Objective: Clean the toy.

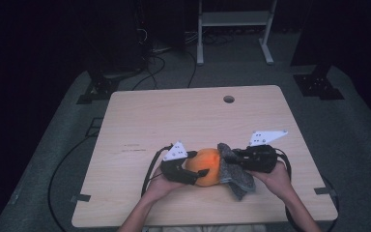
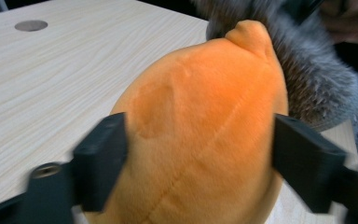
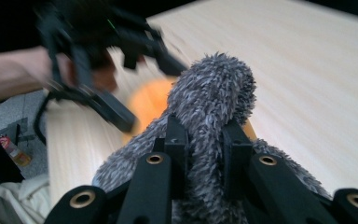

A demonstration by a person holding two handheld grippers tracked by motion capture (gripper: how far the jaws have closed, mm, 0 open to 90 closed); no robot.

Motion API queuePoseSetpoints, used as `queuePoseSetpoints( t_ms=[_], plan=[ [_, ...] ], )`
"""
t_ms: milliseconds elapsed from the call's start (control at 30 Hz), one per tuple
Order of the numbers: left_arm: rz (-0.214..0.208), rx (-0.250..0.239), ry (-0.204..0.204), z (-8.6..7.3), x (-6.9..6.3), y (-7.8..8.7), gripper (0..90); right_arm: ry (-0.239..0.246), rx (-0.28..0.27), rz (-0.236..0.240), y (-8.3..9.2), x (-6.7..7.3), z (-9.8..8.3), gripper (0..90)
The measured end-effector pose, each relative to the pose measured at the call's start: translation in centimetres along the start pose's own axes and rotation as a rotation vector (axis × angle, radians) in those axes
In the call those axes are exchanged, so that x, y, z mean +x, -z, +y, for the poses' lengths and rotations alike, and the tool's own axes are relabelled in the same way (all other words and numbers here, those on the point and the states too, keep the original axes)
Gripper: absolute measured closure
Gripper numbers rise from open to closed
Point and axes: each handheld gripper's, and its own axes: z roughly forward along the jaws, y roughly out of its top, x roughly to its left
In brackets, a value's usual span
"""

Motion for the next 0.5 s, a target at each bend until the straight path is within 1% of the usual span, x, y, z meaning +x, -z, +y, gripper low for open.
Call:
queuePoseSetpoints(
  t_ms=[33, 67, 100, 133, 167, 200, 233, 300, 367, 400, 433, 467, 500],
  plan=[
    [0.031, 0.0, -0.027, 0.1, -0.4, -0.1, 30.7, 0.027, -0.02, 0.007, 0.2, 0.5, 0.6, 75.7],
    [0.047, -0.002, -0.048, 0.2, -0.8, -0.1, 36.0, 0.041, -0.027, 0.014, 0.2, 0.8, 1.0, 75.6],
    [0.056, 0.002, -0.064, 0.4, -1.1, -0.2, 39.3, 0.056, -0.023, 0.01, 0.0, 1.1, 1.4, 75.6],
    [0.068, -0.006, -0.075, 0.4, -1.3, -0.1, 41.9, 0.071, -0.007, -0.003, -0.2, 1.2, 1.6, 75.6],
    [0.077, -0.019, -0.076, 0.5, -1.5, 0.1, 43.7, 0.078, 0.005, -0.012, -0.5, 1.2, 1.6, 75.6],
    [0.083, -0.029, -0.069, 0.6, -1.4, 0.3, 45.1, 0.067, 0.012, -0.019, -0.7, 1.0, 1.4, 75.7],
    [0.098, -0.03, -0.072, 0.6, -1.3, 0.6, 45.6, 0.053, 0.011, -0.019, -0.8, 0.6, 1.2, 75.7],
    [0.124, -0.042, -0.061, 0.7, -1.0, 1.0, 45.7, 0.032, 0.017, -0.026, -0.9, 0.2, 0.6, 75.7],
    [0.165, -0.046, -0.061, 0.8, -0.7, 1.6, 45.4, 0.022, 0.049, -0.034, -1.4, -0.1, -0.2, 75.6],
    [0.168, -0.035, -0.063, 0.7, -0.7, 1.6, 44.7, 0.017, 0.071, -0.034, -1.7, -0.3, -0.6, 75.6],
    [0.167, -0.027, -0.066, 0.7, -0.7, 1.6, 44.0, 0.007, 0.073, -0.027, -1.9, -0.3, -0.8, 75.6],
    [0.173, -0.029, -0.068, 0.6, -0.8, 1.5, 43.6, -0.008, 0.051, -0.007, -1.8, -0.4, -0.8, 75.6],
    [0.172, -0.027, -0.068, 0.5, -0.9, 1.3, 43.4, -0.007, 0.036, 0.001, -1.7, -0.3, -0.6, 75.6]
  ],
)
